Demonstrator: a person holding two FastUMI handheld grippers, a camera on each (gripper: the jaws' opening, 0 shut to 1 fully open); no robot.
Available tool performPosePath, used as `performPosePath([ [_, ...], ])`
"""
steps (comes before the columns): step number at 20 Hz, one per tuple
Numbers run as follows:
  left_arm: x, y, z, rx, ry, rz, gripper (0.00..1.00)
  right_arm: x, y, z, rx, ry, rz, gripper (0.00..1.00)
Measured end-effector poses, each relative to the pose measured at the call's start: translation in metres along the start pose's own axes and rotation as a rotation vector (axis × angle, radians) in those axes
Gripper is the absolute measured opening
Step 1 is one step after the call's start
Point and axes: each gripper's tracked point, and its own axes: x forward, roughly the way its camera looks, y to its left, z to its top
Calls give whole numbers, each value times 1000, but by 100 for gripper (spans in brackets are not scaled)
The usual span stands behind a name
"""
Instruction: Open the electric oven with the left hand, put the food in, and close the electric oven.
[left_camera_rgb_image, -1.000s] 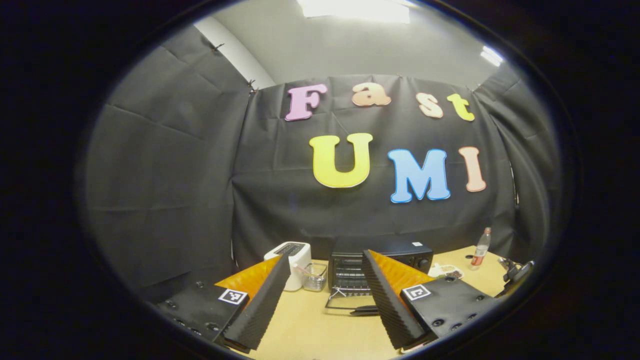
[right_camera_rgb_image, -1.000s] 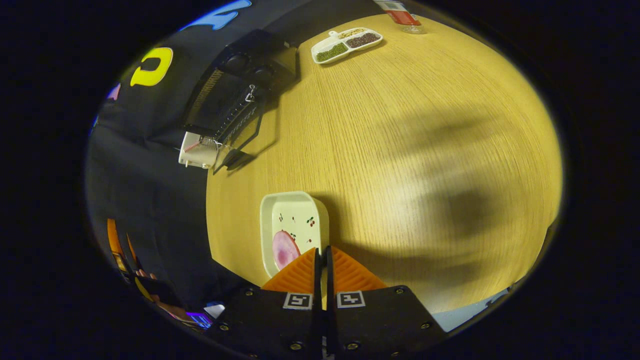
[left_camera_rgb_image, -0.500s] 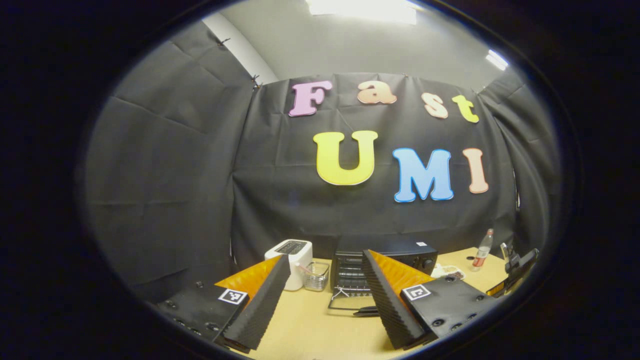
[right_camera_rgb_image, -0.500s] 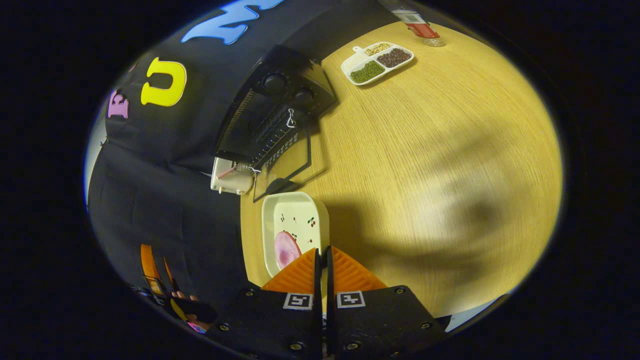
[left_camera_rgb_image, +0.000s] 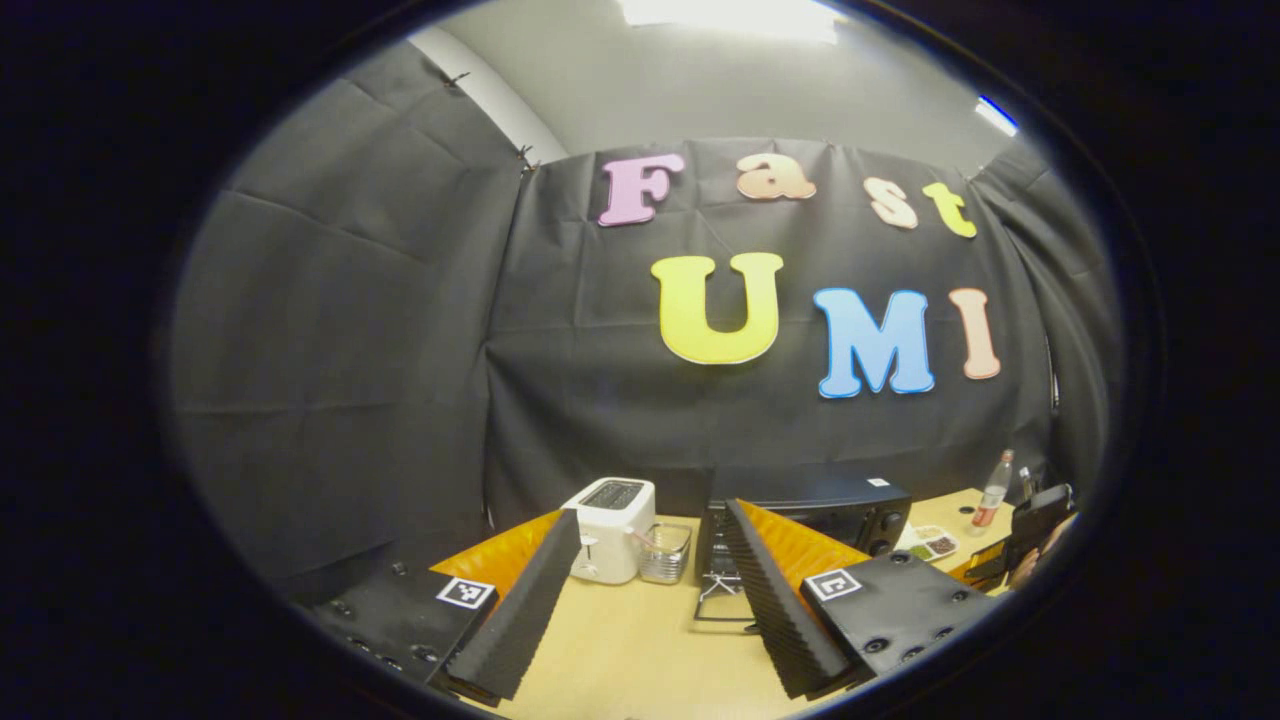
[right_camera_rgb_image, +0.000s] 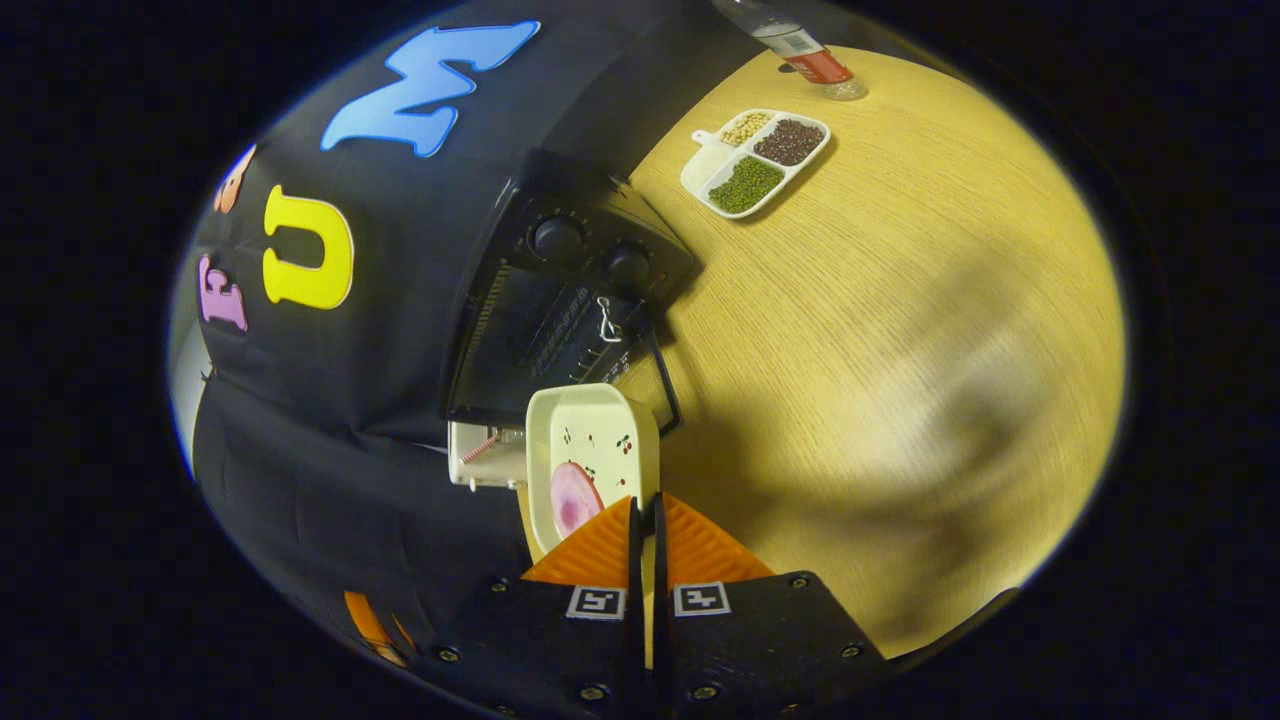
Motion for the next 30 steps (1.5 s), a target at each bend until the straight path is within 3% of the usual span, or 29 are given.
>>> performPosePath([
  [9,21,10,-6,14,14,-2,100,68,41,18,219,-116,54,4],
  [10,23,10,-8,11,22,-3,97,75,45,20,237,-130,54,4],
  [16,34,18,-20,8,49,11,100,111,65,43,333,-250,73,4],
  [18,36,24,-26,14,64,22,91,123,69,52,371,-285,86,4],
  [22,39,35,-33,29,85,43,91,142,79,65,442,-357,109,4],
  [30,46,48,-31,80,93,73,91,177,85,82,554,-419,89,4],
])
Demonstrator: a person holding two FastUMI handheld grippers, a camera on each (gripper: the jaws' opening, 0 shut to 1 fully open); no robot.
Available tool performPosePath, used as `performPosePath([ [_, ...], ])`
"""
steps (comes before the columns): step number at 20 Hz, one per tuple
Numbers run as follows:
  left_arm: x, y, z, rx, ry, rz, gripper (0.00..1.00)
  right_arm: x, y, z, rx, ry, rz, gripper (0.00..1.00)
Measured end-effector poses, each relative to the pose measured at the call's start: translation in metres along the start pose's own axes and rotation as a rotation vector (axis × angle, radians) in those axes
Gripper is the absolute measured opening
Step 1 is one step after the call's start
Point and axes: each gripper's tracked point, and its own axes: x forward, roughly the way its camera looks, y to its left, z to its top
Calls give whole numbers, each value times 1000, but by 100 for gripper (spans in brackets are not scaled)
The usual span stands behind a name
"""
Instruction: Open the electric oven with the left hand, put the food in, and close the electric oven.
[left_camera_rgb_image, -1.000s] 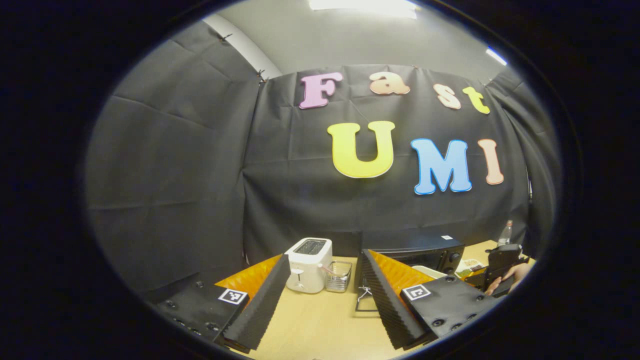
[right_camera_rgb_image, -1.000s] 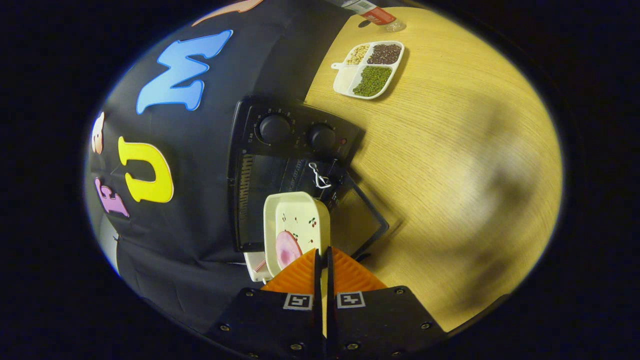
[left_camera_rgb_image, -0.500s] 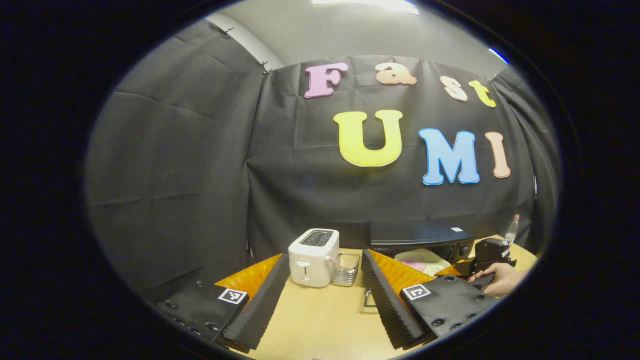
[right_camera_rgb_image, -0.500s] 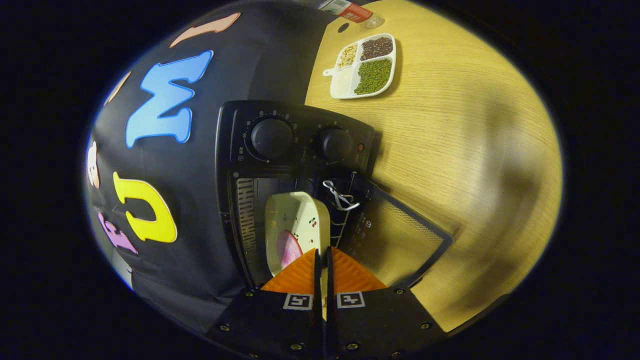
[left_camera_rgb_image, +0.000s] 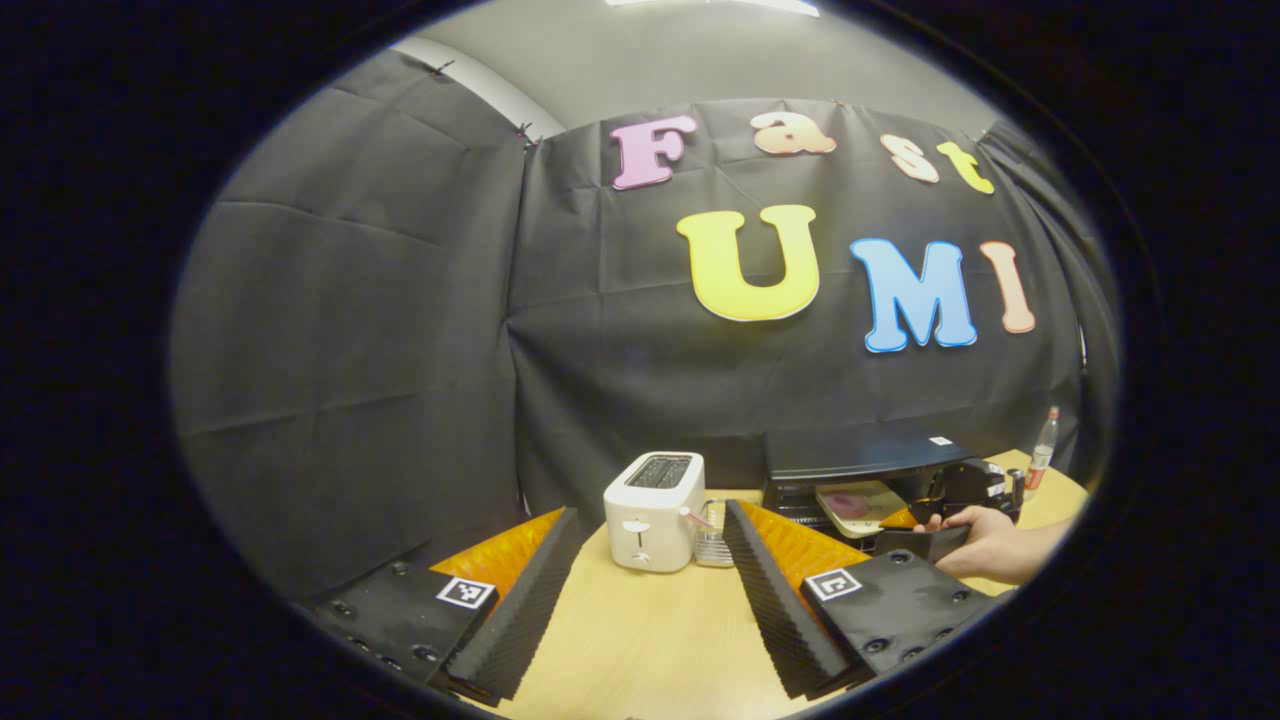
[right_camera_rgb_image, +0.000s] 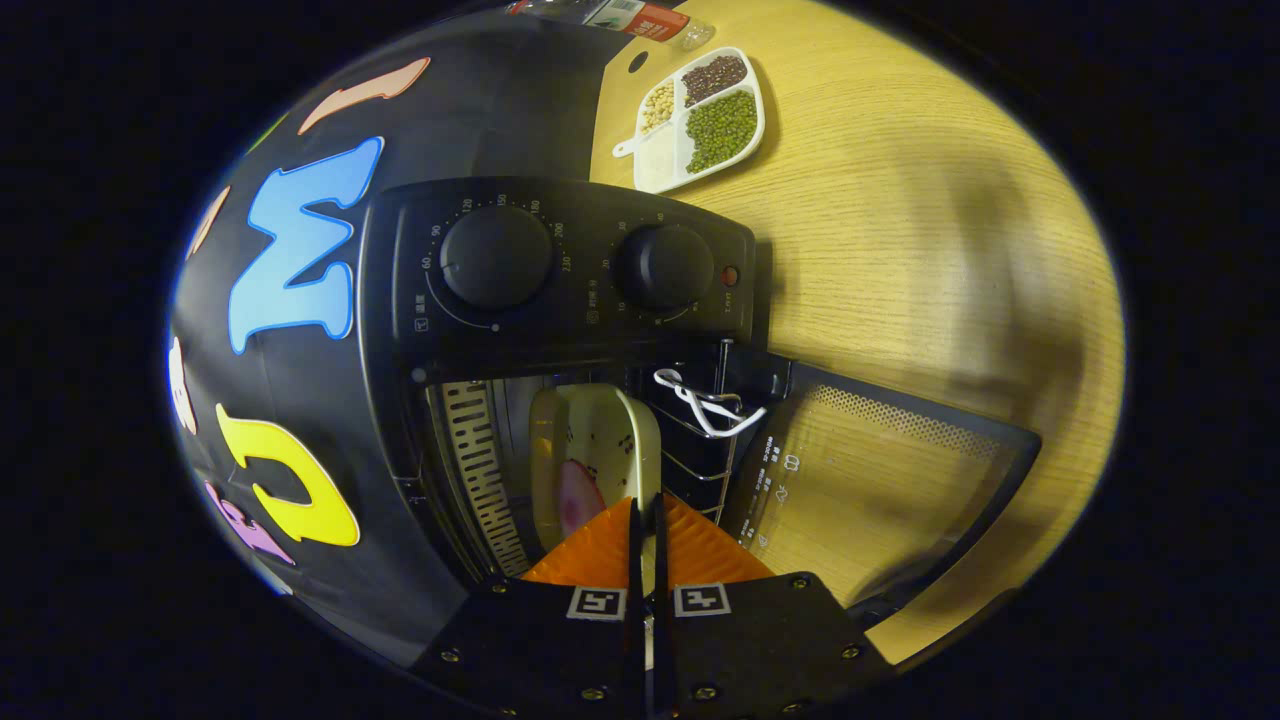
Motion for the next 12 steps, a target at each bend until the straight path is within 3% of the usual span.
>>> performPosePath([
  [2,-1,2,1,1,-3,7,90,2,6,-1,6,-5,22,5],
  [4,-1,3,4,-6,-4,8,90,1,11,-7,11,23,44,15],
  [5,-1,1,3,-7,-5,6,90,-1,13,-9,4,38,47,15],
  [6,0,-2,3,-7,-5,2,90,-5,13,-10,-10,50,48,36],
  [7,0,-5,4,-6,-8,-4,90,-9,14,-10,-25,58,55,32],
  [8,0,-9,6,-5,-12,-10,100,-13,16,-13,-42,68,61,53],
  [9,-1,-13,9,-4,-17,-15,100,-17,16,-11,-63,80,61,67],
  [10,-2,-16,10,-5,-22,-21,100,-22,17,-11,-85,93,67,94],
  [12,-6,-23,16,-9,-32,-34,100,-33,15,-11,-137,124,67,97],
])
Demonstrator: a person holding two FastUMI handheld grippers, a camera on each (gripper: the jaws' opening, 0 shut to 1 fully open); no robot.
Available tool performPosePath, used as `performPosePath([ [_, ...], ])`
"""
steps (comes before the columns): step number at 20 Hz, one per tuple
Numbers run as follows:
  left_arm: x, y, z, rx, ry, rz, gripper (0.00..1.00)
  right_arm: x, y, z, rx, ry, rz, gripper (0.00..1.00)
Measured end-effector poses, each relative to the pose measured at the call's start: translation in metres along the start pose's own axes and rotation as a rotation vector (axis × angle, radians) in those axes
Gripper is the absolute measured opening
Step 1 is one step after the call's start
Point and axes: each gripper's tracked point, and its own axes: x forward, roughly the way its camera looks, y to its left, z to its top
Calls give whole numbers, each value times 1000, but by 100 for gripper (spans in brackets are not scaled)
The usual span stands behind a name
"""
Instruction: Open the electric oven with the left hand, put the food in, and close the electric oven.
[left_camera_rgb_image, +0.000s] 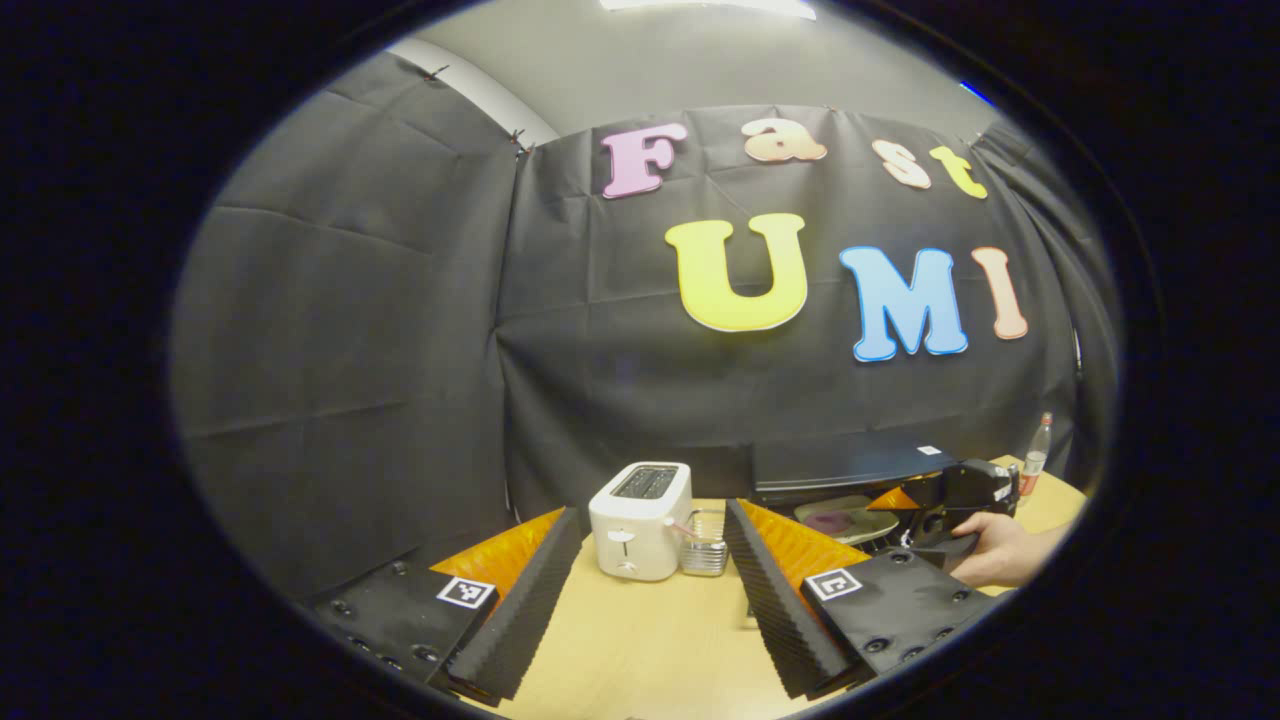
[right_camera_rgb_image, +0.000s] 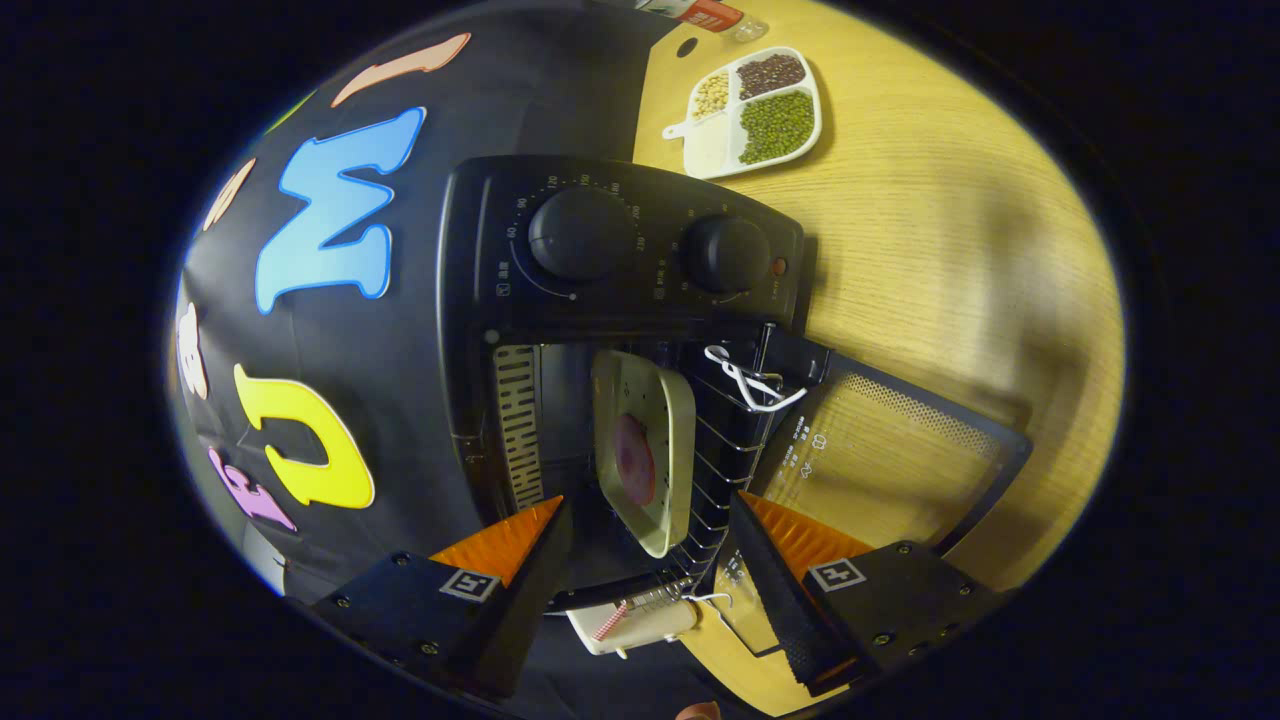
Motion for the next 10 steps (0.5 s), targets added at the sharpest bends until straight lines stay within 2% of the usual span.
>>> performPosePath([
  [6,-11,-33,12,-10,-22,-57,100,-57,21,4,-187,69,85,96],
  [10,-19,-59,-1,-24,-1,-102,100,-106,32,16,-413,49,138,96],
])
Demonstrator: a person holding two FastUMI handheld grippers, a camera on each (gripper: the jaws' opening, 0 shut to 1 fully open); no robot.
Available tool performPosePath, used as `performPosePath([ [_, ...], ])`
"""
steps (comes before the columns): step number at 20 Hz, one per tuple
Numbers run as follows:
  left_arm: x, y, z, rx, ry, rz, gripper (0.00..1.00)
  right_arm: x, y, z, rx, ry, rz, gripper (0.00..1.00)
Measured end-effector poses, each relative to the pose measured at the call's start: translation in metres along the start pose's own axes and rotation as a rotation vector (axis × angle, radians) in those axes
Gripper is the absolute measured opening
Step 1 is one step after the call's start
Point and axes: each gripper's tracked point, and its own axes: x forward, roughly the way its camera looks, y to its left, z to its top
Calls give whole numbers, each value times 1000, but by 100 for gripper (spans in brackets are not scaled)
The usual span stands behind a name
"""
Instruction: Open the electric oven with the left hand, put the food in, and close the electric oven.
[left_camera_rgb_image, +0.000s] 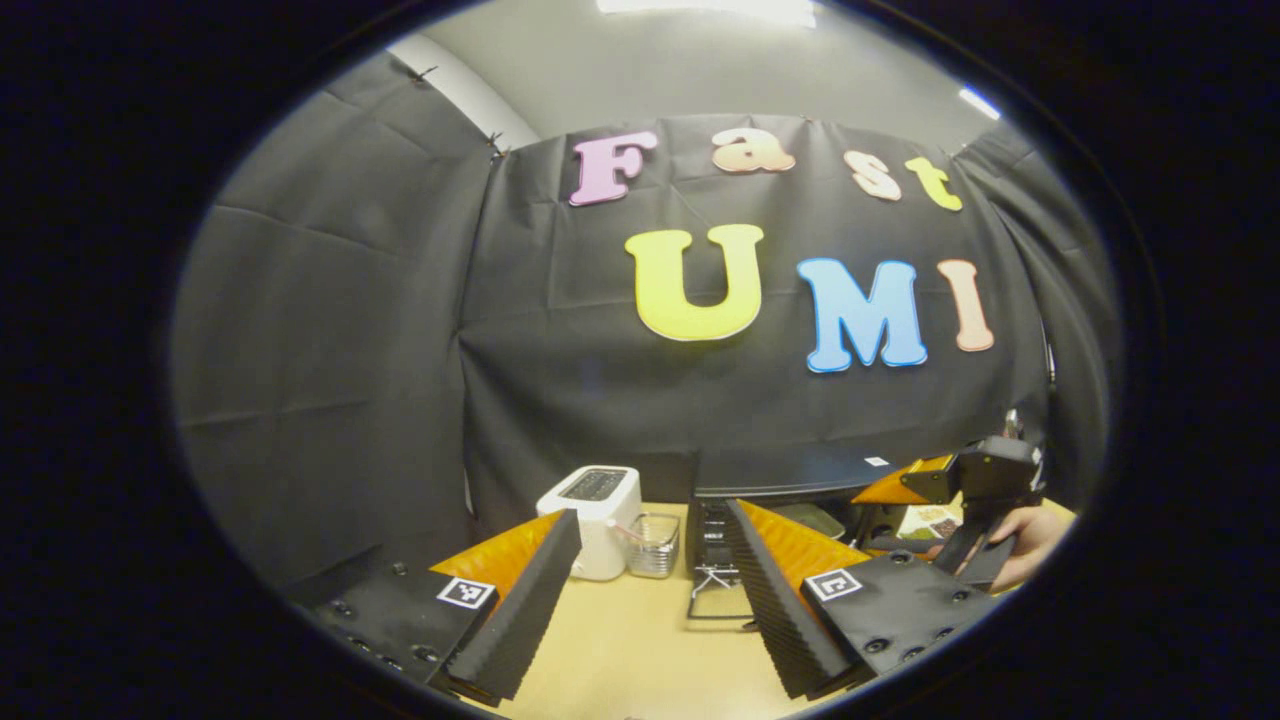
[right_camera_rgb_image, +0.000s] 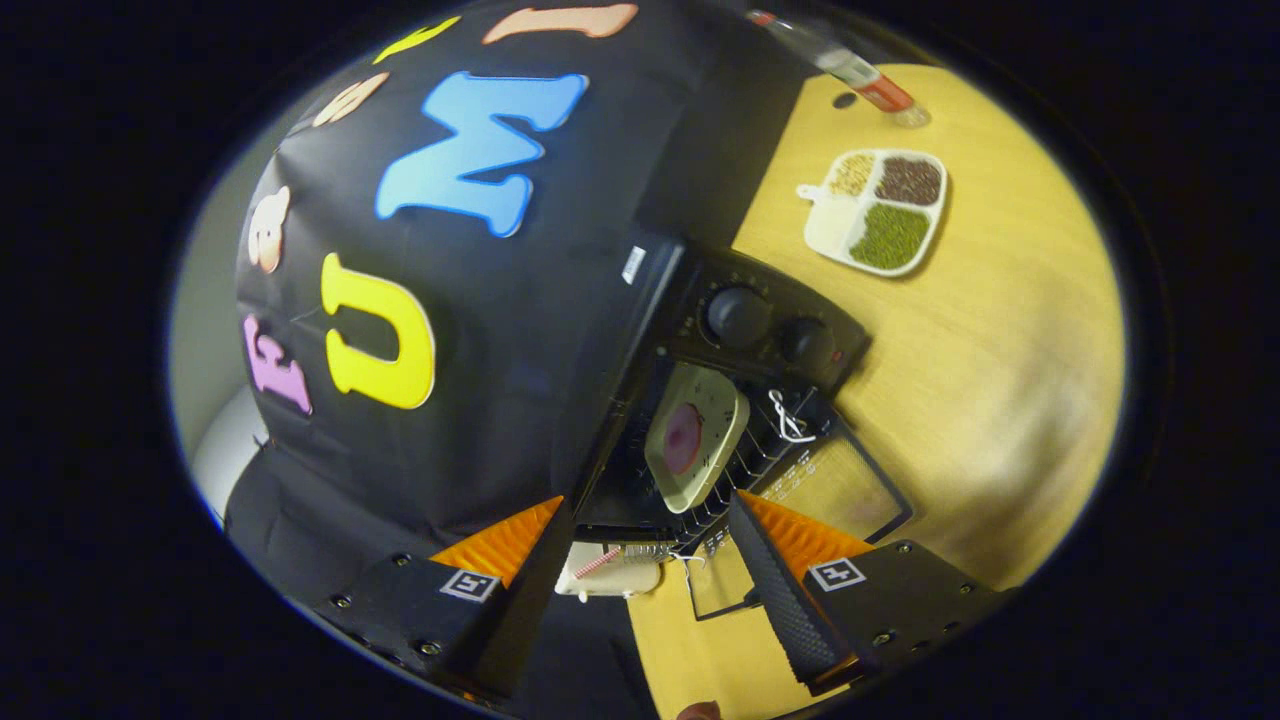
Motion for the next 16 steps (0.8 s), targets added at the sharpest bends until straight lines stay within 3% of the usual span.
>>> performPosePath([
  [6,4,-32,-31,-18,55,-68,100,-71,4,22,-396,-58,12,97],
  [9,8,-44,-46,-18,89,-102,97,-99,3,36,-524,-122,1,97],
  [14,19,-67,-85,-18,174,-161,100,-144,-15,62,-714,-217,-76,97],
  [15,22,-75,-93,-20,195,-178,91,-151,-14,70,-760,-254,-92,97],
  [16,23,-80,-102,-21,216,-193,91,-160,-16,79,-808,-293,-111,97],
])
